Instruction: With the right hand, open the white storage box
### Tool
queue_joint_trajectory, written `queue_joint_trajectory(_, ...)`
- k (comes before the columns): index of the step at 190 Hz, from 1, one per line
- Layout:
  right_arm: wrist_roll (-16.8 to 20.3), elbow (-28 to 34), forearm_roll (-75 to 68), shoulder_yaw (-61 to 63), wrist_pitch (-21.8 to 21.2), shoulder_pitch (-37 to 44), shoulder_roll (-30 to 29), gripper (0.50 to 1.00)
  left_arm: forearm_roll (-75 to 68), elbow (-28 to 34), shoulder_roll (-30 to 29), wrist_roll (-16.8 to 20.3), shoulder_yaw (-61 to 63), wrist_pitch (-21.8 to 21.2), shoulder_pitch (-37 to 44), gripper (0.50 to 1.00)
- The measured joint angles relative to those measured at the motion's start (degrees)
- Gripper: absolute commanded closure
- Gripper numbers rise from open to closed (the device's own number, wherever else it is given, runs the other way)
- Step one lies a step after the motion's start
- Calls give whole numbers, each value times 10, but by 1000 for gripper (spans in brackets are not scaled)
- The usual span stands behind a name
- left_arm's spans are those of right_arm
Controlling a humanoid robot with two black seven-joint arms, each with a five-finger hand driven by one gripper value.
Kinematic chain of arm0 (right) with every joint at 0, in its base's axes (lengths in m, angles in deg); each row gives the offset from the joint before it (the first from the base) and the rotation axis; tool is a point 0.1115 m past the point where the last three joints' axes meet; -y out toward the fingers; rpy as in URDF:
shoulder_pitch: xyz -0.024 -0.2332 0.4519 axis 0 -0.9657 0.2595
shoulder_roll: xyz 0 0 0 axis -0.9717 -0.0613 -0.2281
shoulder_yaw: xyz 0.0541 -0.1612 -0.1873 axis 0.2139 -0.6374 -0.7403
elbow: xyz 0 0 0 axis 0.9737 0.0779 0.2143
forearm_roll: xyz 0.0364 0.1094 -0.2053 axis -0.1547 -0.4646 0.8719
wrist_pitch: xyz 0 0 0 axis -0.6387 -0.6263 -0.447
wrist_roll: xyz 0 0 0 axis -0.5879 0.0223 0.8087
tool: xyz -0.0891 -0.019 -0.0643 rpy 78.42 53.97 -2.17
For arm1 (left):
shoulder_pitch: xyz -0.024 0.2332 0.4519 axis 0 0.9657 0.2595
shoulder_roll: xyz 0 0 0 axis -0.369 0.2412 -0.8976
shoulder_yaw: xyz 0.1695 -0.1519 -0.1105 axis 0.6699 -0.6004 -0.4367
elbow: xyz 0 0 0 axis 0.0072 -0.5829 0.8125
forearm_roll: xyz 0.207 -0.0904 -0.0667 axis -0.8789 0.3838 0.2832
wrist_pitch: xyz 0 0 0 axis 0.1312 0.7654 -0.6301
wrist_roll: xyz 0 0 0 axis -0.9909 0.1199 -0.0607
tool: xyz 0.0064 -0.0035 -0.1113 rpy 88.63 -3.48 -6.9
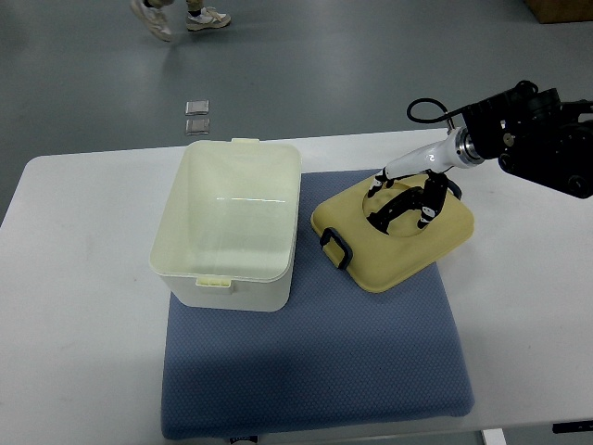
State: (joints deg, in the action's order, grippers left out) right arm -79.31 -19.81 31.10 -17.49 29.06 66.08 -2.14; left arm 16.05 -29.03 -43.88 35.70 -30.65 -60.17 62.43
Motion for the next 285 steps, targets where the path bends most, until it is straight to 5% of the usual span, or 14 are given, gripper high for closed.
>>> queue_joint_trajectory(104,3,-16,-93,79,5,13,46,613,0,-2,0,0,0,0,0,500)
queue_joint_trajectory(198,19,-82,-475,391,138,-224,55,611,0,-6,0,0,0,3,0,500)
queue_joint_trajectory(285,13,-80,-527,562,160,-338,-23,577,0,-5,0,0,-1,3,0,500)
